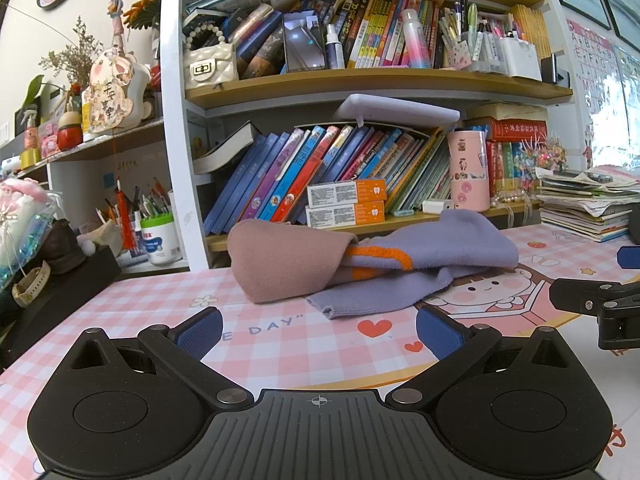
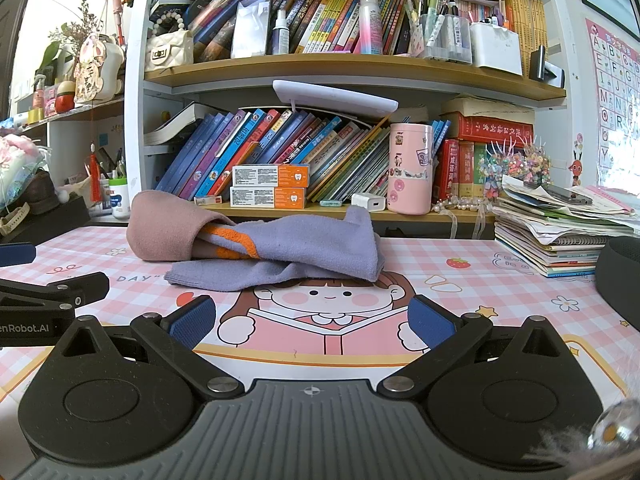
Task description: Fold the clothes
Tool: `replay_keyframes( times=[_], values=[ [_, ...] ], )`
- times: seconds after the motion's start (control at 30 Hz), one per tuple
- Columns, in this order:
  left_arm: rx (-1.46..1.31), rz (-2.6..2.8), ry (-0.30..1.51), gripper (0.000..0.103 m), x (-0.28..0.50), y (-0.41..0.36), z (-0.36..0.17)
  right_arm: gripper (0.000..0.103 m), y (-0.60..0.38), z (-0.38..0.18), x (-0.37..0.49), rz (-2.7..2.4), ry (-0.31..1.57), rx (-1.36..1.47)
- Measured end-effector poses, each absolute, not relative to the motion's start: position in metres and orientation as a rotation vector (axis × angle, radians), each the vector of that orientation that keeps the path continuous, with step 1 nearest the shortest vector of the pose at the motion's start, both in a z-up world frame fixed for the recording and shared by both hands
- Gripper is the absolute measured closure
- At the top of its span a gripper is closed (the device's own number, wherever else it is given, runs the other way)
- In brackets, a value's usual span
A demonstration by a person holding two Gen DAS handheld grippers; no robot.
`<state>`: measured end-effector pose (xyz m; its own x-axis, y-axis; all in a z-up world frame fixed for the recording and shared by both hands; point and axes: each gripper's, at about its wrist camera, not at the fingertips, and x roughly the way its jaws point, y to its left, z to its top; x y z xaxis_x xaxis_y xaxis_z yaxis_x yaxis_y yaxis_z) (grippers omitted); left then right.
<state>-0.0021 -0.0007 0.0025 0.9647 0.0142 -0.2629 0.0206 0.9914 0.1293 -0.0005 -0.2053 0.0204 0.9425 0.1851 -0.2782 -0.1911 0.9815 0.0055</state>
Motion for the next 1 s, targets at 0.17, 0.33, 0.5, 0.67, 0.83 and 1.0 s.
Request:
replay_keyframes(
  times=[0.17,0.33,0.5,0.67,0.83,1.0],
  values=[
    [0.130,-0.007,0.267,0.000,-0.0021,-0.0001,0.0023,0.000,-0.2053,0.0209,-0.0006,0.193,0.282,-0.021],
    [0.129,-0.007,0.265,0.000,-0.0026,-0.0003,0.0021,0.000,-0.2052,0.0211,-0.0005,0.193,0.282,-0.021],
    [0.129,-0.008,0.266,0.000,-0.0027,-0.0003,0.0021,0.000,-0.2052,0.0213,-0.0004,0.193,0.282,-0.020],
    [0.130,-0.009,0.266,0.000,-0.0030,0.0001,0.0017,0.000,-0.2068,0.0216,0.0006,0.193,0.282,-0.020],
    [0.131,-0.008,0.266,0.000,-0.0028,0.0001,0.0017,0.000,-0.2051,0.0213,-0.0005,0.193,0.282,-0.020],
    [0.131,-0.009,0.265,0.000,-0.0027,0.0000,0.0017,0.000,-0.2054,0.0215,-0.0003,0.192,0.282,-0.019]
  ],
)
